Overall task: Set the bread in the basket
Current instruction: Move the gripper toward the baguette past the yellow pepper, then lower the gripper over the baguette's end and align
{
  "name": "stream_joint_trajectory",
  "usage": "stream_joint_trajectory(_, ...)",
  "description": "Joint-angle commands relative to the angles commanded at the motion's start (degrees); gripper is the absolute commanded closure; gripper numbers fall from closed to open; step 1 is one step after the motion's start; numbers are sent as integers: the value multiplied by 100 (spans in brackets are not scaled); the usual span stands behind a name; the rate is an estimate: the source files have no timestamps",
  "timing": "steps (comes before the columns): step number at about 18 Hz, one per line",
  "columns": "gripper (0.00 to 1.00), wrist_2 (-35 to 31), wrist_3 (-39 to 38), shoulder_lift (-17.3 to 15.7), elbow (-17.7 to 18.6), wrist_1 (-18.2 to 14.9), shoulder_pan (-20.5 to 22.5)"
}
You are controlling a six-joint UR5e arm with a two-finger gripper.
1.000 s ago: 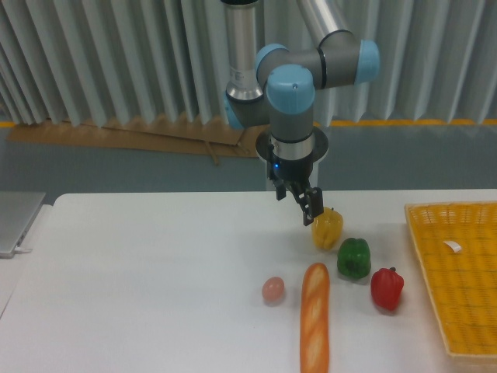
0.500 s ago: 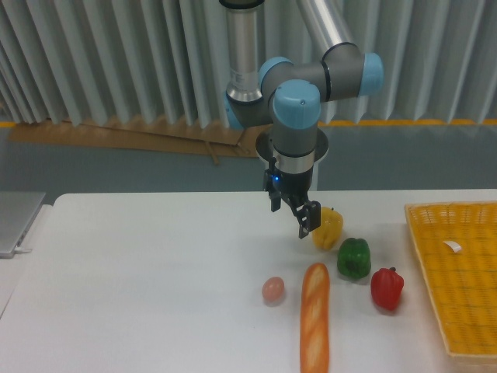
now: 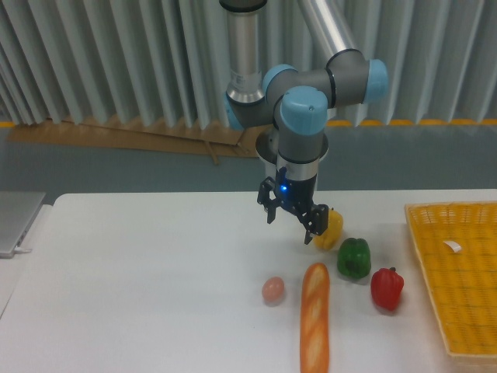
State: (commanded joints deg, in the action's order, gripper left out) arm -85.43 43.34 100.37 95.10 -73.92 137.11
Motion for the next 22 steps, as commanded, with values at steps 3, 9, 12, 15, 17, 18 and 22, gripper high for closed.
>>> stream_joint_trajectory(3,0,-9,-159,228,-17,18,61)
stream_joint_trajectory(9,0,0,-115,791,-132,369,167)
stream_joint_trajectory(12,0,-157,-19,932,-298,422,185)
stream_joint_trajectory(15,0,-1043,298,1107,-483,422,80)
stream_joint_trajectory(17,0,-1073,263,1134,-396,771,-52)
stream_joint_trajectory(18,0,-951,272,1117,-361,921,-44)
stream_joint_trajectory(22,0,52,281,1134,-282,941,272)
